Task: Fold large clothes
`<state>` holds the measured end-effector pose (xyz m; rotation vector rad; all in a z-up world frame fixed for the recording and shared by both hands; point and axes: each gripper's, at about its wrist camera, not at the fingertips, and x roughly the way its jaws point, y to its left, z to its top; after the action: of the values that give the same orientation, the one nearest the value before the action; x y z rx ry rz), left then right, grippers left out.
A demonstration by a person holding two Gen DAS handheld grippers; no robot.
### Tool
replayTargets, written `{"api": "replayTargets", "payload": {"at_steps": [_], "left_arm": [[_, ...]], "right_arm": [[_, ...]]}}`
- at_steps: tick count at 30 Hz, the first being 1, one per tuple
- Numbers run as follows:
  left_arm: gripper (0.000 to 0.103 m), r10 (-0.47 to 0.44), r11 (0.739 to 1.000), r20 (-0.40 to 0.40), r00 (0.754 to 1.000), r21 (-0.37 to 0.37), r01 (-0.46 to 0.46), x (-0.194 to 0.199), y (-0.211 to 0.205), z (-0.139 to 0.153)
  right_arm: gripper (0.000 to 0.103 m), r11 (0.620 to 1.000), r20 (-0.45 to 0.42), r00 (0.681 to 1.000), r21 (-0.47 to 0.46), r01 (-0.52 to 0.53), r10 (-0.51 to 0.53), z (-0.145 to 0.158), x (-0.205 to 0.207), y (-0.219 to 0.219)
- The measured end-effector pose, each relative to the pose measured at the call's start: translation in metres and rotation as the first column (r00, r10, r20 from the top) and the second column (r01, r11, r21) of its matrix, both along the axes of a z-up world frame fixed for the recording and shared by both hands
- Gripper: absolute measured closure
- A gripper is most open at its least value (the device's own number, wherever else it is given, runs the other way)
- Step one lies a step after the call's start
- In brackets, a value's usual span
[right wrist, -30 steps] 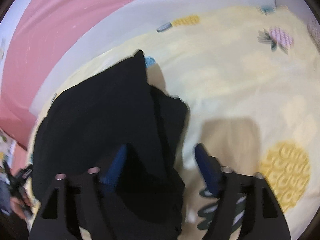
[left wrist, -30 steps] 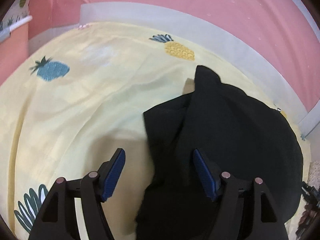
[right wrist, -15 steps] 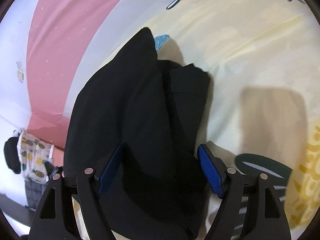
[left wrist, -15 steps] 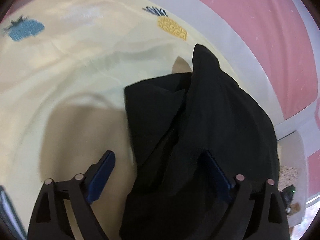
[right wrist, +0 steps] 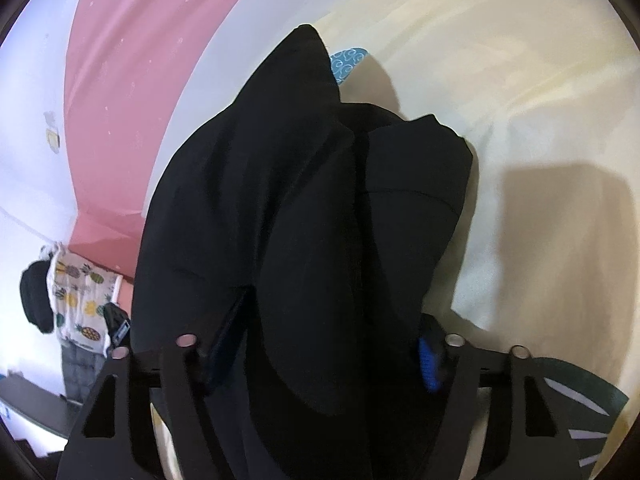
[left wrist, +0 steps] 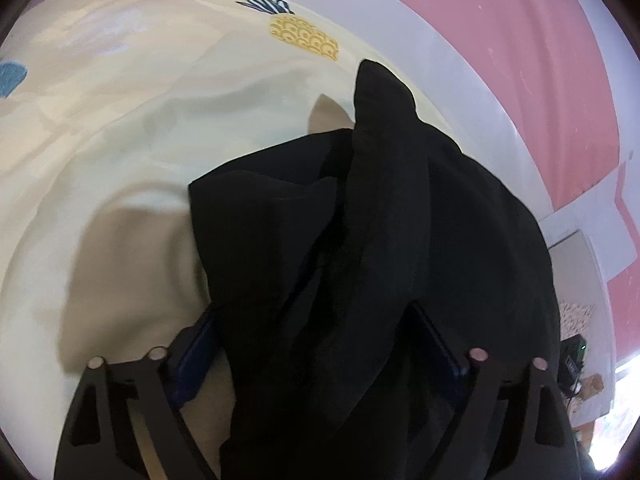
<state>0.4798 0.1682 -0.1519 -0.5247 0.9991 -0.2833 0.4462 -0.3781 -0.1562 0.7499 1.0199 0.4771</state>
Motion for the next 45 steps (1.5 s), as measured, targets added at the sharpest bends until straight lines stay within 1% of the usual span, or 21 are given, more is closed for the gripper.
{"api": "replayTargets", "payload": {"at_steps": [1, 2, 3, 4, 5, 6, 7, 9, 10, 12, 20, 26, 29, 34, 45], "left_arm": [[0.025, -0.006, 1.000, 0.004, 1.000, 0.003, 0.006, 0.000, -0.002, 0.001], [0.027, -0.006, 1.000, 0.006, 1.000, 0.018, 0.006, -0.001, -0.005, 0.003], [0.032, -0.009, 0.999, 0.009, 1.000, 0.038, 0.009, -0.002, -0.009, 0.006], [0.039, -0.011, 0.999, 0.013, 1.000, 0.053, 0.010, -0.003, -0.007, 0.008], [0.047, -0.012, 0.997, 0.019, 1.000, 0.073, 0.011, -0.005, -0.010, 0.011], [0.051, -0.013, 0.996, 0.025, 1.000, 0.089, 0.011, -0.006, -0.013, 0.015], [0.059, -0.014, 0.994, 0.031, 0.999, 0.105, 0.010, -0.008, -0.015, 0.020], [0.068, -0.008, 0.991, 0.044, 0.999, 0.137, 0.002, -0.010, -0.019, 0.032], [0.071, -0.002, 0.988, 0.054, 0.999, 0.152, -0.007, -0.012, -0.021, 0.040], [0.073, 0.008, 0.986, 0.065, 0.998, 0.168, -0.019, -0.014, -0.023, 0.051], [0.076, 0.048, 0.984, 0.125, 0.991, 0.163, -0.068, -0.034, -0.013, 0.089], [0.076, 0.051, 0.986, 0.161, 0.986, 0.151, -0.076, -0.049, -0.005, 0.117], [0.076, 0.051, 0.986, 0.174, 0.984, 0.147, -0.077, -0.063, 0.002, 0.129], [0.076, 0.062, 0.988, 0.176, 0.982, 0.130, -0.085, -0.087, 0.006, 0.136], [0.076, 0.059, 0.992, 0.178, 0.982, 0.097, -0.077, -0.153, 0.009, 0.147]], "right_arm": [[0.042, 1.000, 0.001, 1.000, -0.010, 0.004, -0.004, 0.003, 0.000, 0.002], [0.045, 1.000, 0.001, 1.000, -0.020, 0.008, -0.008, 0.005, 0.000, 0.003], [0.048, 0.999, 0.000, 1.000, -0.030, 0.011, -0.011, 0.008, -0.002, 0.004], [0.050, 0.999, 0.000, 1.000, -0.039, 0.013, -0.013, 0.009, -0.001, 0.006], [0.054, 0.999, -0.002, 1.000, -0.050, 0.017, -0.017, 0.013, -0.002, 0.007], [0.058, 0.998, -0.001, 1.000, -0.060, 0.019, -0.019, 0.015, -0.002, 0.008], [0.061, 0.997, 0.001, 1.000, -0.072, 0.019, -0.019, 0.020, -0.003, 0.009], [0.068, 0.996, 0.007, 1.000, -0.084, 0.026, -0.026, 0.030, -0.005, 0.011], [0.068, 0.995, 0.014, 1.000, -0.091, 0.027, -0.026, 0.035, -0.005, 0.011], [0.071, 0.994, 0.020, 0.999, -0.103, 0.029, -0.027, 0.043, -0.007, 0.011], [0.074, 0.995, 0.071, 0.997, -0.100, 0.031, -0.024, 0.074, -0.020, 0.010], [0.074, 0.996, 0.107, 0.994, -0.090, 0.021, -0.012, 0.094, -0.034, 0.010], [0.074, 0.996, 0.121, 0.993, -0.087, 0.018, -0.007, 0.103, -0.042, 0.012], [0.074, 0.996, 0.135, 0.991, -0.086, 0.007, 0.005, 0.115, -0.059, 0.013], [0.074, 0.996, 0.148, 0.989, -0.084, 0.003, 0.010, 0.134, -0.119, 0.002]]}}
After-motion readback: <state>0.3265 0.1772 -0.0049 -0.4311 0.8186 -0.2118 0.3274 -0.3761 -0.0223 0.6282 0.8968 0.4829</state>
